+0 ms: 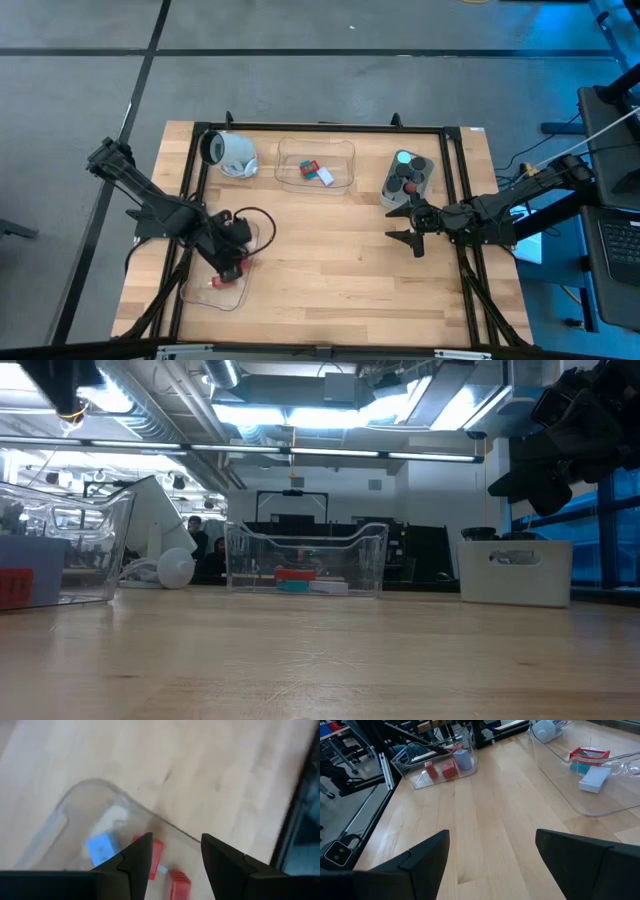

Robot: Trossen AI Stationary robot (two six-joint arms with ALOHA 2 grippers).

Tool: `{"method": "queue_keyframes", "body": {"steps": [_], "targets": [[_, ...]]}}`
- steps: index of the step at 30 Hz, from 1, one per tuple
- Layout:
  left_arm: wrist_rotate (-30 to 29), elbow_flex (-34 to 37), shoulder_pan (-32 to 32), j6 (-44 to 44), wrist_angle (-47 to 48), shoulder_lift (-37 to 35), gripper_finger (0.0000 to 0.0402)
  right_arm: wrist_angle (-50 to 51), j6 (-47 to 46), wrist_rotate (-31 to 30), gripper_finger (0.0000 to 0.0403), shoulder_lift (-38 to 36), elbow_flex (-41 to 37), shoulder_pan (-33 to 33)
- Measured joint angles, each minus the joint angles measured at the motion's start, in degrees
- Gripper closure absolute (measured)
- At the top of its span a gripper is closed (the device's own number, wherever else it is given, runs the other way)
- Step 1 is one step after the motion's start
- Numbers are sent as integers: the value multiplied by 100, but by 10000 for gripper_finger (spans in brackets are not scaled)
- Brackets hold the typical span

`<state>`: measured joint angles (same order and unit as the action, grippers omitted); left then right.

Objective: Pick & Place Office items
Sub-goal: Return to home position

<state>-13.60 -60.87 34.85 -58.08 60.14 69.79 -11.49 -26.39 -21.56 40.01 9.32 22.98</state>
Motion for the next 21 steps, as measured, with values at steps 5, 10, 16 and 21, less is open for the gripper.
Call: {"method": "queue_keyframes", "body": {"steps": [5,10,16,21], "targets": [[-178,-292,-2,1712,-40,1,235,0,0,0,102,0,0,0],[-308,-290,-40,1815,-80,-105,238,0,-1,0,102,0,0,0],[-1247,-290,-184,2045,-262,-977,236,0,-2,2,102,0,0,0],[-1542,-191,-69,2598,-648,-1889,238,7,-4,2,102,-1,0,0]]}}
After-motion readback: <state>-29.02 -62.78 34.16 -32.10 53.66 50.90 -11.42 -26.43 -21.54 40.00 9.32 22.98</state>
